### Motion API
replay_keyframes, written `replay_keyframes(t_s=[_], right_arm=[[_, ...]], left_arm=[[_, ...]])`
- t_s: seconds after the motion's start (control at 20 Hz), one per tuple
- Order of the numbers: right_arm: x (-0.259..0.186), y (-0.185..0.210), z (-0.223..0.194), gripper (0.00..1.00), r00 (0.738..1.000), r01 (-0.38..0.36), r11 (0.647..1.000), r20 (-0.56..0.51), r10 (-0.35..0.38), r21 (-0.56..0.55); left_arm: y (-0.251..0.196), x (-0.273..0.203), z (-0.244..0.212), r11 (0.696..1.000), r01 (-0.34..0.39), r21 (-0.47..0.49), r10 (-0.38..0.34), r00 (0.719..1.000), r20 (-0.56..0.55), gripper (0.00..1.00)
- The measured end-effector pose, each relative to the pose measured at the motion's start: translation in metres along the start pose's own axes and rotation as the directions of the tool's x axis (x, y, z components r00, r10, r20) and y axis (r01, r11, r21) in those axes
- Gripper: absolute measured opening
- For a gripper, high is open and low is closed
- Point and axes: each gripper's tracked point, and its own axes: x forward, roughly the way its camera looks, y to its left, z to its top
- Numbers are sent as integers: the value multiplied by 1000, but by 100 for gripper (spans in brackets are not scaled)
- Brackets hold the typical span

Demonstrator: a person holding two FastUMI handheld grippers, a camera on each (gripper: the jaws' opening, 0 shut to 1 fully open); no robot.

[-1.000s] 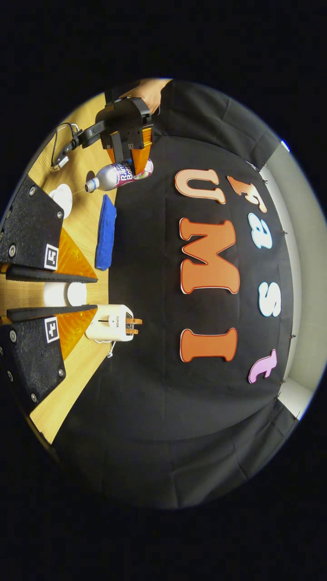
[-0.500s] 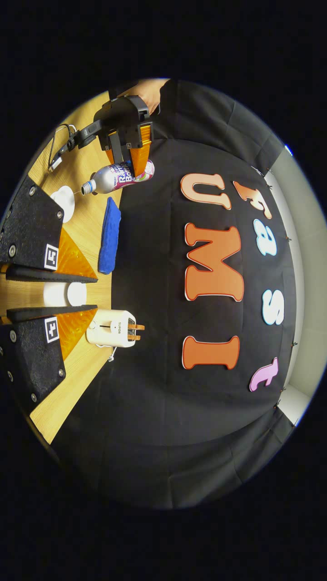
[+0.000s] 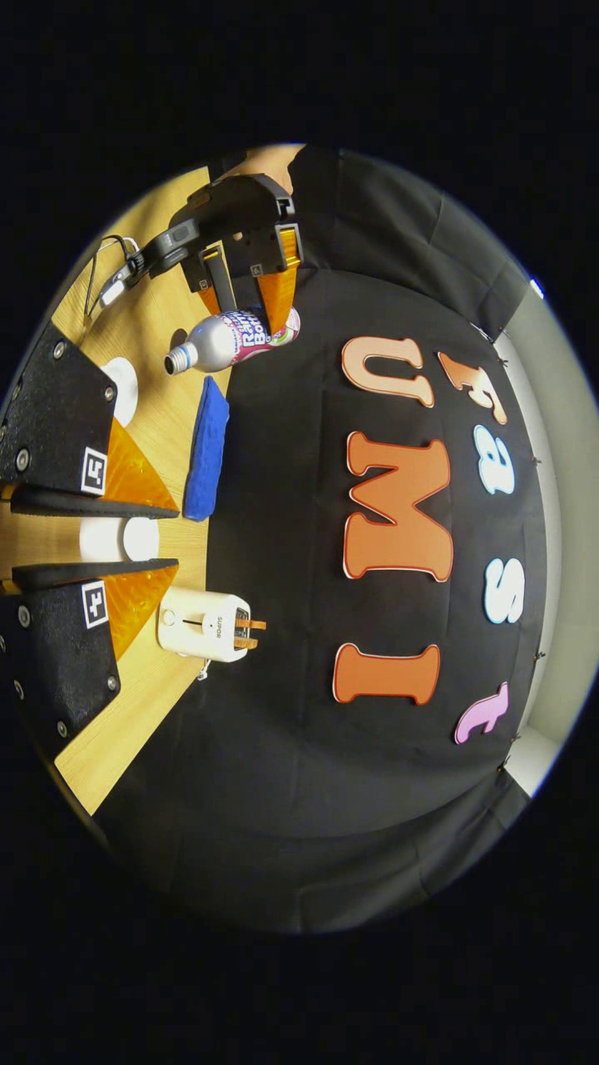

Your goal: Open the teacup lid with one hand, grasp the water bottle and pour water into the teacup with the other hand; after pouring, place the water bottle on the coaster and then close the teacup lid.

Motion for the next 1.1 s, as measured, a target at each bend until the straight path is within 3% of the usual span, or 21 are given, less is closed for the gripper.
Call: replay_keyframes(t_s=[0.15, 0.3, 0.5, 0.6, 0.65, 0.85, 0.95, 1.1], right_arm=[[5, 8, 0, 24, 1000, -9, 1000, -8, 9, -3], [9, 17, 0, 24, 1000, -21, 1000, -17, 21, -7], [16, 31, -1, 23, 999, -40, 999, -29, 40, -21], [19, 41, -3, 24, 998, -54, 998, -38, 53, -33], [20, 44, -2, 24, 998, -58, 997, -35, 56, -43], [25, 66, 2, 24, 995, -93, 993, -30, 91, -75], [26, 75, 3, 24, 994, -108, 991, -30, 106, -77], [29, 87, 2, 24, 991, -128, 989, -36, 126, -71]], left_arm=[[11, -2, -14, 989, -66, -134, 62, 997, -35, 88], [22, -8, -33, 957, -139, -255, 120, 989, -89, 84], [35, -20, -63, 861, -240, -449, 171, 967, -188, 80], [40, -27, -75, 782, -286, -554, 187, 955, -230, 88], [40, -28, -79, 731, -302, -611, 188, 951, -245, 80], [40, -24, -102, 494, -353, -795, 169, 936, -311, 84], [37, -20, -111, 377, -378, -846, 159, 926, -343, 84], [36, -18, -130, 232, -416, -879, 153, 908, -389, 84]])
